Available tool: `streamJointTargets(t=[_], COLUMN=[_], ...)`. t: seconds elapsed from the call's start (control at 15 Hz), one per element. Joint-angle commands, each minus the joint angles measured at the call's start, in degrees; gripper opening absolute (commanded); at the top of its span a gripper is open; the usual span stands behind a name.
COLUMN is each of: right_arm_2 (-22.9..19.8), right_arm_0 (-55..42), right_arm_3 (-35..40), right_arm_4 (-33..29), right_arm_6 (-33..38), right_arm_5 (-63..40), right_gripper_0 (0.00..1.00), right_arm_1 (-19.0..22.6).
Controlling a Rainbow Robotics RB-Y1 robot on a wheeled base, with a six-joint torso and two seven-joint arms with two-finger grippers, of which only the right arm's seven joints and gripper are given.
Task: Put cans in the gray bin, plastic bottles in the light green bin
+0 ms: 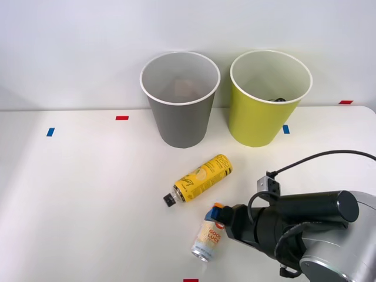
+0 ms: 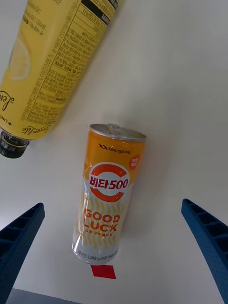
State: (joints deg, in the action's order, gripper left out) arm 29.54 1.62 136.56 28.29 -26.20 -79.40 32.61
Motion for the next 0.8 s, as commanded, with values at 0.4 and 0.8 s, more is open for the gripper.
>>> streamJointTargets(t=[0.4,0.8], right_arm_2=[2.19,4.12], right_arm_0=[0.22,0.22], right_arm_3=[-0.85,-4.46], right_arm_4=[-4.29,-8.69], right_arm_6=[2.03,2.03], right_arm_5=[0.56,2.76], right_gripper_0=[1.0,1.0], right_arm_1=[-2.64,-4.49])
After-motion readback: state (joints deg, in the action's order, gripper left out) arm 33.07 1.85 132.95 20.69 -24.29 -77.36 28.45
